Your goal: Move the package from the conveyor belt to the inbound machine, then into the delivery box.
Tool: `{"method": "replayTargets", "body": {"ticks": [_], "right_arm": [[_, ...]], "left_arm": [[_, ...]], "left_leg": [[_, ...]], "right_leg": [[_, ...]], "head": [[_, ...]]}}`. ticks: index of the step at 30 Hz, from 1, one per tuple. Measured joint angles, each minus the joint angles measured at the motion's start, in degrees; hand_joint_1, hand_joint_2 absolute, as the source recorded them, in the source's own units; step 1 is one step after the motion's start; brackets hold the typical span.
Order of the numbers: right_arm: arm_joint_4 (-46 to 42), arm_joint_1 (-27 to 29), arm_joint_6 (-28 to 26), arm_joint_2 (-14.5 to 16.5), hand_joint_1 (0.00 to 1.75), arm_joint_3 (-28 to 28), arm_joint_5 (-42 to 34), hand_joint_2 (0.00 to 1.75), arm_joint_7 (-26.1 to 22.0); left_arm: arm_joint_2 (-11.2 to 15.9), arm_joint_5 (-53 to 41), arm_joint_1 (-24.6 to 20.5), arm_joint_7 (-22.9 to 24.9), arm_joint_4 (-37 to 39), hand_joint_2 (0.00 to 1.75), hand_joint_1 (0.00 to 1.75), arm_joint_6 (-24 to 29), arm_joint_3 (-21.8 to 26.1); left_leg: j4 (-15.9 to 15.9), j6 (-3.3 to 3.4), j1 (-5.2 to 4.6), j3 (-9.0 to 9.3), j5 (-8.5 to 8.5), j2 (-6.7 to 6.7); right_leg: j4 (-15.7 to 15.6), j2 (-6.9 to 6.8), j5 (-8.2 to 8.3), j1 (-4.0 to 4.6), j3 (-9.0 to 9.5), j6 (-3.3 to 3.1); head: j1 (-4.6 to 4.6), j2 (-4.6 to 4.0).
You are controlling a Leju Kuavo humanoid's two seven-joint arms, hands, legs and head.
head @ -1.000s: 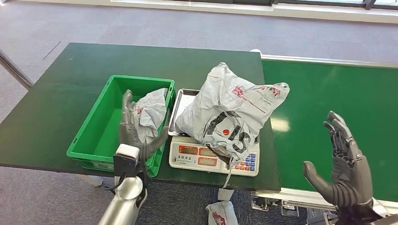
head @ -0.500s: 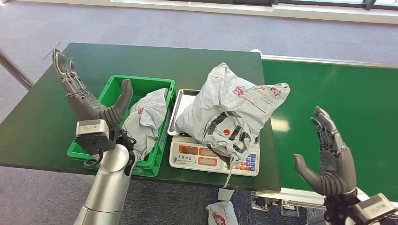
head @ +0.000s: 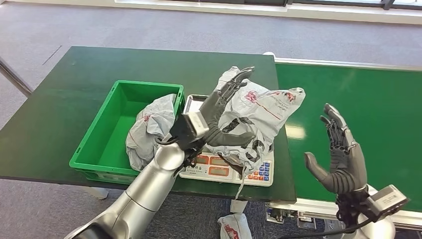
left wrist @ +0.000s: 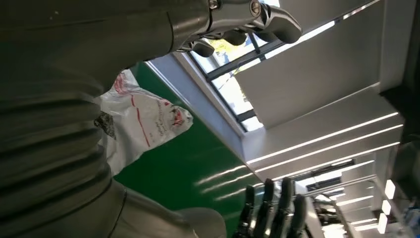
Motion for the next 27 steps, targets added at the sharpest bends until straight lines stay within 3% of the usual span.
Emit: {"method": "replayTargets", "body": {"ticks": [5, 11, 20, 27], "right_arm": [[1.0, 0.2, 0.0, -0.6, 0.00, 0.0, 0.5, 1.75, 0.0], [0.9, 2.4, 0.0, -0.7, 0.00, -0.4, 1.9, 1.75, 0.0], [0.8, 3.5, 0.0, -0.7, 0.00, -0.5, 2.2, 1.75, 0.0], [0.8, 3.7, 0.0, 0.0, 0.00, -0.5, 4.7, 1.75, 0.0]], "left_arm": [[-2.4, -9.4, -5.1, 6.5, 12.9, 1.75, 0.00, 2.1, -4.5], [-4.2, -21.0, -8.7, 22.9, 26.0, 1.75, 0.00, 15.0, -11.4], [-4.2, -22.5, -10.3, 25.1, 32.3, 1.75, 0.00, 16.6, -15.7], [-4.2, -31.3, -11.1, 35.1, 37.2, 1.75, 0.00, 23.8, -18.1]], "left_leg": [[0.0, 0.00, 0.01, -0.03, 0.00, -0.08], [0.0, 0.00, 0.01, -0.03, -0.01, 0.01], [0.0, 0.00, 0.02, -0.04, -0.01, 0.00], [0.0, -0.01, 0.03, -0.02, 0.00, 0.01]], "right_leg": [[0.0, -0.06, -0.01, 0.02, -0.01, 0.00], [0.0, 0.04, -0.01, 0.03, -0.06, 0.00], [0.0, 0.04, -0.01, 0.03, -0.06, 0.00], [0.0, 0.04, 0.00, 0.04, -0.05, -0.01]], "head": [[0.01, 0.00], [0.01, 0.00], [0.02, 0.00], [0.01, 0.00]]}}
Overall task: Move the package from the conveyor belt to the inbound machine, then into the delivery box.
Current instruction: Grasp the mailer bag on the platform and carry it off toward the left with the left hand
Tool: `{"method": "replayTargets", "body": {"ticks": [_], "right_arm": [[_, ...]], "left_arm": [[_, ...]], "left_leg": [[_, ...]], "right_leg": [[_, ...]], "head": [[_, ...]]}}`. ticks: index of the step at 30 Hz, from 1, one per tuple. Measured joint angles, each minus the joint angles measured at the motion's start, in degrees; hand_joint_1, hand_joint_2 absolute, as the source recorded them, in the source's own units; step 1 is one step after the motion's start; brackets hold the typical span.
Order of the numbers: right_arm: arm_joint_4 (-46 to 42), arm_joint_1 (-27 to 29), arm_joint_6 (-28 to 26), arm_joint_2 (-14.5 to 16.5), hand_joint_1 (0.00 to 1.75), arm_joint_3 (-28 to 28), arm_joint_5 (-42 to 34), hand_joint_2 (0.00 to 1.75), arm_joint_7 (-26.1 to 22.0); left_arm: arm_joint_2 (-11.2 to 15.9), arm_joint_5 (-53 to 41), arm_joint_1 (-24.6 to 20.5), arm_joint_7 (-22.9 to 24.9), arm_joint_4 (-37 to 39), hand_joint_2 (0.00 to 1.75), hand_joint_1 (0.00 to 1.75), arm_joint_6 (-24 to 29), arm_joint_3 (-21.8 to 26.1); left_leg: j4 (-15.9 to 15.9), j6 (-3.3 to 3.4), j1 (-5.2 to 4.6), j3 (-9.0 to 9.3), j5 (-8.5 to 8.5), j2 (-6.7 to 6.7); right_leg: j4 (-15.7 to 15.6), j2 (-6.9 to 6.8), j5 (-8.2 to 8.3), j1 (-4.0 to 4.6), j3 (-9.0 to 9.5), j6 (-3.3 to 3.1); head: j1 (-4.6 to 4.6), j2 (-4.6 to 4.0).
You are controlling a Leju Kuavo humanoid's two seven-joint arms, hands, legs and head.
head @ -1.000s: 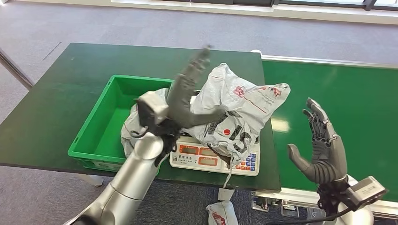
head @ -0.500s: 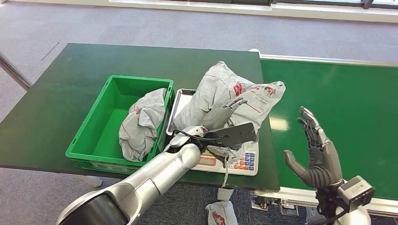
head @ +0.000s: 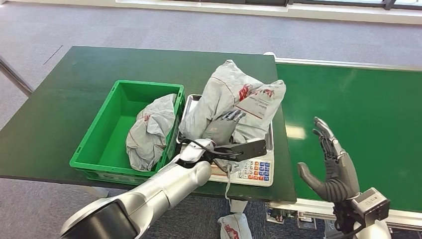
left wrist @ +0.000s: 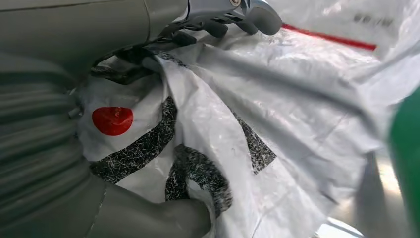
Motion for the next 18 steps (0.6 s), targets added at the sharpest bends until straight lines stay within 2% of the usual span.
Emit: {"method": "replayTargets", "body": {"ticks": [3, 11, 12, 15, 16, 18], "right_arm": [[0.0, 0.2, 0.0, 0.5, 0.00, -0.2, 1.2, 1.75, 0.0], [0.0, 0.5, 0.0, 1.0, 0.00, -0.4, 1.1, 1.75, 0.0], [0.0, 0.5, 0.0, 1.0, 0.00, -0.4, 1.1, 1.75, 0.0], [0.0, 0.5, 0.0, 1.0, 0.00, -0.5, 1.1, 1.75, 0.0], [0.0, 0.5, 0.0, 1.0, 0.00, -0.5, 1.2, 1.75, 0.0], [0.0, 0.5, 0.0, 1.0, 0.00, -0.5, 1.3, 1.75, 0.0]], "left_arm": [[0.1, -2.1, 0.0, 1.3, 1.7, 1.75, 0.00, 1.7, -0.2], [0.1, -2.4, -0.1, 1.3, 3.6, 1.75, 0.00, 2.0, -0.2], [0.1, -2.4, -0.1, 1.3, 3.7, 1.75, 0.18, 2.0, -0.2], [0.1, -2.4, -0.1, 0.9, 4.0, 1.75, 1.49, 2.6, -0.2], [0.1, -2.5, -0.1, 0.5, 4.1, 1.75, 1.75, 3.2, -0.1], [0.1, -2.9, 0.0, -0.5, 4.2, 1.75, 1.75, 4.4, 0.2]], "left_leg": [[0.0, 0.00, 0.01, -0.01, 0.00, -0.01], [0.0, 0.00, 0.00, -0.02, 0.00, -0.01], [0.0, 0.00, 0.00, -0.02, 0.00, -0.01], [0.0, 0.00, 0.00, -0.01, 0.00, -0.01], [0.0, 0.00, 0.00, -0.01, 0.00, -0.01], [0.0, 0.00, 0.00, -0.02, 0.00, -0.02]], "right_leg": [[0.0, -0.01, 0.00, 0.00, 0.00, 0.00], [0.0, -0.01, 0.00, -0.01, 0.02, 0.00], [0.0, -0.01, 0.00, -0.01, 0.02, 0.00], [0.0, -0.02, 0.00, -0.01, 0.03, 0.00], [0.0, -0.02, 0.00, -0.01, 0.03, 0.00], [0.0, -0.02, 0.00, 0.00, 0.03, 0.00]], "head": [[-0.01, 0.00], [0.01, 0.00], [0.01, 0.00], [0.01, 0.00], [0.00, 0.00], [0.00, 0.00]]}}
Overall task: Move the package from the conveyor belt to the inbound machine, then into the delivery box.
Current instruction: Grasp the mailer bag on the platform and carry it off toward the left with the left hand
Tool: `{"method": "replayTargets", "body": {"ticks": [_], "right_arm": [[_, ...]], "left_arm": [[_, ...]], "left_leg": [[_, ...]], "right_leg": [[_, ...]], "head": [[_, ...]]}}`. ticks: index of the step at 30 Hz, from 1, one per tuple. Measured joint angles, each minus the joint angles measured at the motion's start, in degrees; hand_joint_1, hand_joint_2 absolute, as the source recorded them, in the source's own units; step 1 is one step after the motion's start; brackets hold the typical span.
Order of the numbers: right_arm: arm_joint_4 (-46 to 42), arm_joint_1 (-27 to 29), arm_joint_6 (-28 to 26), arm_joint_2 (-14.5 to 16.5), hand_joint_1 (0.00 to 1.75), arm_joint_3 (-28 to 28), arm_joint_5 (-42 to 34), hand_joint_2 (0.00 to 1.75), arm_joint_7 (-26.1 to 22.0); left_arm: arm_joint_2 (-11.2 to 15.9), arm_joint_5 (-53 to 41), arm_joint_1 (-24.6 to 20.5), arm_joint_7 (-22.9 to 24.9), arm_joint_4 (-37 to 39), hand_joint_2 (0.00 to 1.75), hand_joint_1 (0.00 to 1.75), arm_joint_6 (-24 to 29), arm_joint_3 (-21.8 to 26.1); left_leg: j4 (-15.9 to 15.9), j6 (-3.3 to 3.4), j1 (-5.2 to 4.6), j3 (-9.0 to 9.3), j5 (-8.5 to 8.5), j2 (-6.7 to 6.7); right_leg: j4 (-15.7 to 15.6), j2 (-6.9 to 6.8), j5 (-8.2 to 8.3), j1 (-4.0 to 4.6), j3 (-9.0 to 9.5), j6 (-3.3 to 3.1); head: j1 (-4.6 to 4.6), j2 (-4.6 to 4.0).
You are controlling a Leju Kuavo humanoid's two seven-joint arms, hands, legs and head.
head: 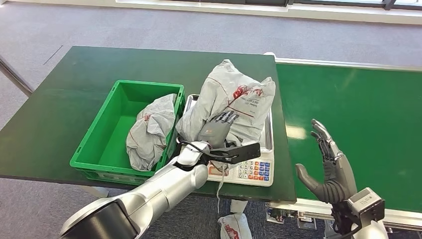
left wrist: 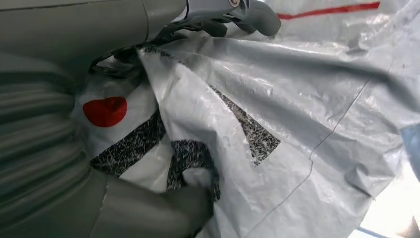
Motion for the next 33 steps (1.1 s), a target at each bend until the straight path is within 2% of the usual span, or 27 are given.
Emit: {"method": "replayTargets", "body": {"ticks": [9, 10, 12, 14, 15, 20, 25, 28, 31, 33], "right_arm": [[0.1, -1.0, 0.0, 0.0, 0.00, 0.0, 0.0, 1.75, 0.0], [0.1, -1.1, 0.0, 0.0, 0.00, 0.0, -0.1, 1.75, 0.0], [0.1, -1.0, 0.0, 0.0, 0.00, 0.0, -0.6, 1.75, 0.0], [-0.2, -0.7, 0.0, -0.1, 0.00, 0.0, -1.2, 1.75, 0.0], [-0.4, -0.4, 0.0, -0.1, 0.00, 0.0, -1.4, 1.75, 0.0], [-2.2, 2.0, 0.0, -0.2, 0.00, 0.0, -1.9, 1.75, 0.0], [-3.3, 3.3, 0.0, -0.2, 0.00, 0.0, -1.9, 1.75, 0.0], [-3.6, 3.6, 0.0, -0.2, 0.00, 0.0, -1.9, 1.75, 0.0], [-3.7, 3.6, 0.0, -0.2, 0.00, 0.0, -1.9, 1.75, 0.0], [-3.8, 3.8, 0.0, -0.2, 0.00, 0.0, -2.0, 1.75, 0.0]], "left_arm": [[0.1, -4.0, 0.4, -2.9, -0.3, 1.75, 1.75, 2.2, 1.9], [0.1, -3.3, 0.8, -4.9, -0.8, 1.75, 1.75, 2.9, 2.5], [0.3, -0.2, 2.4, -12.7, -3.2, 1.75, 1.75, 3.9, 5.0], [0.5, 2.4, 4.8, -20.2, -7.5, 1.75, 1.75, 4.0, 8.6], [0.6, 2.7, 6.2, -22.2, -10.1, 1.75, 1.75, 3.9, 10.3], [1.6, 2.5, 13.0, -26.4, -23.3, 1.75, 1.75, 4.0, 15.6], [2.3, 2.9, 17.2, -29.8, -31.6, 1.75, 1.75, 5.2, 17.9], [2.5, 4.7, 19.2, -35.0, -35.5, 1.75, 1.75, 8.6, 19.1], [2.8, 4.7, 21.6, -41.3, -41.5, 1.75, 1.75, 16.4, 20.5], [3.1, 1.0, 23.6, -43.1, -47.5, 1.75, 1.75, 21.6, 21.8]], "left_leg": [[0.0, 0.00, 0.00, 0.00, 0.00, -0.02], [0.0, 0.00, 0.00, 0.00, 0.00, -0.02], [0.0, 0.00, 0.00, 0.00, 0.00, -0.02], [0.0, 0.00, 0.00, -0.01, 0.00, -0.04], [0.0, -0.01, 0.00, -0.01, -0.01, -0.04], [0.0, -0.01, 0.00, -0.05, -0.08, -0.04], [0.0, 0.00, 0.00, -0.07, -0.08, -0.05], [0.0, 0.00, 0.00, -0.07, -0.08, -0.05], [0.0, 0.00, 0.00, -0.05, -0.08, -0.04], [0.0, 0.00, 0.01, -0.06, -0.08, -0.04]], "right_leg": [[0.0, 0.00, 0.00, 0.00, 0.01, 0.00], [0.0, 0.00, 0.00, 0.00, 0.01, 0.00], [0.0, -0.01, 0.00, 0.00, 0.01, 0.00], [0.0, -0.01, -0.02, 0.00, 0.00, 0.01], [0.0, -0.01, -0.03, 0.00, 0.00, 0.01], [0.0, -0.02, -0.11, 0.00, -0.03, 0.02], [0.0, -0.03, -0.13, 0.00, -0.03, 0.04], [0.0, -0.03, -0.12, 0.00, -0.02, 0.04], [0.0, -0.02, -0.12, 0.00, -0.02, 0.04], [0.0, -0.02, -0.12, 0.01, -0.03, 0.03]], "head": [[0.01, 0.00], [0.01, 0.00], [0.00, 0.00], [0.00, 0.00], [0.01, 0.00], [0.01, 0.00], [0.01, 0.00], [0.01, 0.00], [0.00, 0.00], [0.00, 0.00]]}}
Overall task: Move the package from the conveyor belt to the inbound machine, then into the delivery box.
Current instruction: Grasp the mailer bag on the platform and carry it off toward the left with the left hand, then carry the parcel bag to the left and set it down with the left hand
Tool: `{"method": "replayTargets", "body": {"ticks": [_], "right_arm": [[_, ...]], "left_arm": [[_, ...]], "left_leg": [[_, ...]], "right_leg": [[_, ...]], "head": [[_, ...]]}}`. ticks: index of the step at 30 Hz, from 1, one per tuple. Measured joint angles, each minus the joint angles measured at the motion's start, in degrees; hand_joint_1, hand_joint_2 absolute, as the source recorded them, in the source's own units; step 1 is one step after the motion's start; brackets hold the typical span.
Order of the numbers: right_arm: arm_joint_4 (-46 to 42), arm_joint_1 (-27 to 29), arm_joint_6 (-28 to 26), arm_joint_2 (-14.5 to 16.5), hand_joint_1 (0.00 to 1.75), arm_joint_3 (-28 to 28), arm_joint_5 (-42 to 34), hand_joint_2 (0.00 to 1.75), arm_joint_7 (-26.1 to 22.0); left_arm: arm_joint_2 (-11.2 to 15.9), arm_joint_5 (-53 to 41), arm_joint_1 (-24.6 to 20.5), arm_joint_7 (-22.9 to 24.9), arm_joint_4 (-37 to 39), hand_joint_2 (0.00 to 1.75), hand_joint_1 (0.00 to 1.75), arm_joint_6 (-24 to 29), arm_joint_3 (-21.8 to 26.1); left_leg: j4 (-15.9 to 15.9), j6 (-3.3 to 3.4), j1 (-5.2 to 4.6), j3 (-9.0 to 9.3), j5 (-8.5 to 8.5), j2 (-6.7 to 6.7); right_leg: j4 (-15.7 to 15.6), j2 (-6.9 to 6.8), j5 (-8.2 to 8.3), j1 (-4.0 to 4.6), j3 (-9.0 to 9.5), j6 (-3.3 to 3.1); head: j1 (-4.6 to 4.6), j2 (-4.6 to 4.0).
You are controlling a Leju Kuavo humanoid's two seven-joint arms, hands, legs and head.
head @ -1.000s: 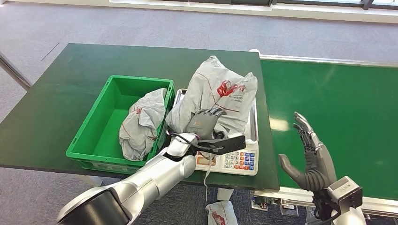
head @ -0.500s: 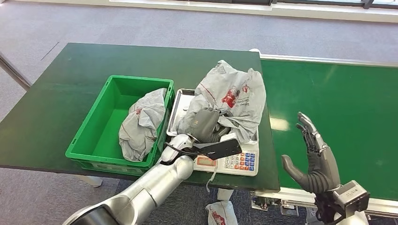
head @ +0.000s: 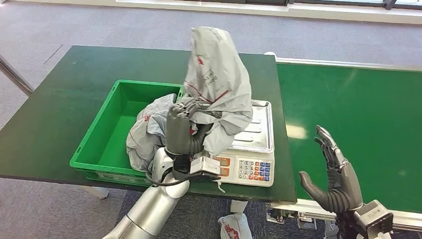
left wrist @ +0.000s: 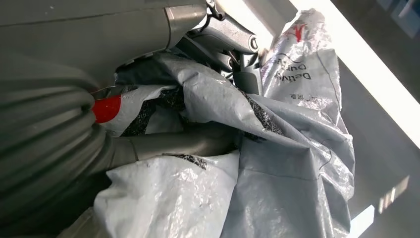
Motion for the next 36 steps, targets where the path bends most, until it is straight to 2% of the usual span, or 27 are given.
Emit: {"method": "replayTargets", "body": {"ticks": [3, 6, 11, 14, 16, 20, 24, 29, 30, 31, 33, 34, 35, 36], "right_arm": [[-0.3, 0.3, 0.0, 0.0, 0.00, 0.0, -0.1, 1.75, 0.0], [-0.4, 0.5, 0.0, 0.0, 0.00, 0.0, -0.4, 1.75, 0.0], [-0.4, 0.5, 0.0, 0.0, 0.00, 0.1, -0.5, 1.75, 0.0], [-0.7, 0.7, 0.0, 0.0, 0.00, 0.1, -0.4, 1.75, 0.0], [-1.2, 1.1, 0.0, 0.0, 0.00, 0.1, -0.3, 1.75, 0.0], [-1.9, 1.7, 0.0, 0.0, 0.00, 0.1, -0.1, 1.75, 0.0], [-2.2, 2.0, 0.0, -0.2, 0.00, 0.0, -0.6, 1.75, 0.0], [-2.2, 2.0, 0.0, -0.6, 0.00, 0.0, -0.6, 1.75, 0.0], [-2.2, 1.8, 0.0, -0.7, 0.00, 0.0, -0.6, 1.75, 0.0], [-2.2, 1.6, 0.0, -0.8, 0.00, 0.0, -0.5, 1.75, 0.0], [-2.0, 1.2, 0.0, -1.0, 0.00, 0.0, -0.4, 1.75, 0.0], [-2.0, 1.1, 0.0, -1.1, 0.00, 0.0, -0.4, 1.75, 0.0], [-1.9, 1.1, 0.0, -1.1, 0.00, 0.0, -0.3, 1.75, 0.0], [-1.8, 1.1, 0.0, -1.1, 0.00, 0.0, -0.2, 1.75, 0.0]], "left_arm": [[-0.2, -10.6, 3.1, -0.6, -11.1, 1.75, 1.75, 2.4, 4.2], [-0.4, -18.1, 4.7, -0.7, -21.7, 1.75, 1.75, 2.6, 10.9], [-0.1, -15.9, 5.7, -0.5, -37.2, 1.75, 1.75, 2.8, 23.6], [0.3, -16.0, 7.1, -0.3, -41.1, 1.75, 1.75, 2.9, 29.7], [0.4, -18.5, 7.7, -0.3, -39.5, 1.75, 1.75, 2.9, 31.8], [1.2, -25.1, 7.4, 1.4, -27.5, 1.75, 1.75, 1.4, 33.0], [3.9, -31.2, 4.2, 10.5, -9.9, 1.75, 1.75, -8.4, 30.6], [5.9, -32.0, 0.9, 14.3, 4.2, 1.75, 1.75, -15.5, 26.5], [6.1, -32.2, 0.0, 15.9, 6.5, 1.75, 1.57, -18.0, 25.8], [6.3, -32.4, -1.1, 17.7, 8.9, 1.75, 1.23, -20.5, 25.0], [6.6, -32.4, -3.0, 20.5, 13.5, 1.75, 0.36, -23.0, 23.7], [6.7, -32.2, -3.8, 21.5, 15.3, 1.75, 0.10, -22.8, 23.2], [6.8, -32.0, -4.4, 22.6, 16.9, 1.75, 0.00, -22.2, 22.8], [6.8, -31.6, -4.9, 23.8, 18.0, 1.75, 0.00, -21.0, 22.6]], "left_leg": [[0.0, -0.01, 0.02, -0.01, 0.00, 0.01], [0.0, -0.04, 0.04, 0.00, -0.02, 0.03], [-0.1, -0.08, 0.09, 0.06, -0.02, 0.05], [-0.1, -0.08, 0.09, 0.10, -0.02, -0.02], [-0.1, -0.07, 0.07, 0.12, -0.01, -0.11], [0.0, -0.05, 0.03, 0.18, 0.00, -0.22], [0.0, -0.04, 0.00, 0.17, 0.05, -0.12], [0.0, -0.06, 0.00, 0.16, 0.10, 0.00], [0.0, -0.06, 0.00, 0.16, 0.10, -0.02], [0.0, -0.06, 0.00, 0.15, 0.09, -0.06], [0.0, -0.06, 0.01, 0.15, 0.09, -0.11], [0.0, -0.06, 0.01, 0.16, 0.09, -0.11], [0.0, -0.06, 0.01, 0.17, 0.09, -0.12], [0.0, -0.06, 0.01, 0.18, 0.08, -0.11]], "right_leg": [[0.0, 0.01, -0.02, 0.02, -0.02, -0.02], [0.0, 0.03, -0.05, 0.03, -0.02, -0.06], [0.0, 0.01, -0.10, 0.08, 0.02, -0.13], [0.0, -0.09, -0.15, 0.08, 0.06, -0.16], [0.0, -0.17, -0.18, 0.07, 0.10, -0.15], [0.0, -0.22, -0.14, 0.02, 0.17, -0.11], [0.0, -0.12, 0.01, 0.00, 0.13, -0.08], [0.0, -0.02, 0.06, 0.00, 0.10, -0.07], [0.0, -0.03, 0.05, 0.00, 0.11, -0.06], [0.0, -0.06, 0.04, 0.00, 0.12, -0.06], [0.0, -0.10, 0.03, 0.00, 0.16, -0.06], [0.0, -0.10, 0.03, 0.01, 0.17, -0.06], [0.0, -0.10, 0.03, 0.01, 0.18, -0.06], [0.0, -0.10, 0.03, 0.01, 0.19, -0.06]], "head": [[0.00, 0.00], [0.01, 0.00], [-0.01, 0.00], [-0.02, 0.00], [-0.01, 0.00], [0.01, 0.00], [0.01, 0.00], [-0.01, 0.00], [0.00, 0.00], [0.01, 0.00], [0.01, 0.00], [0.00, 0.00], [0.00, 0.00], [0.01, 0.00]]}}
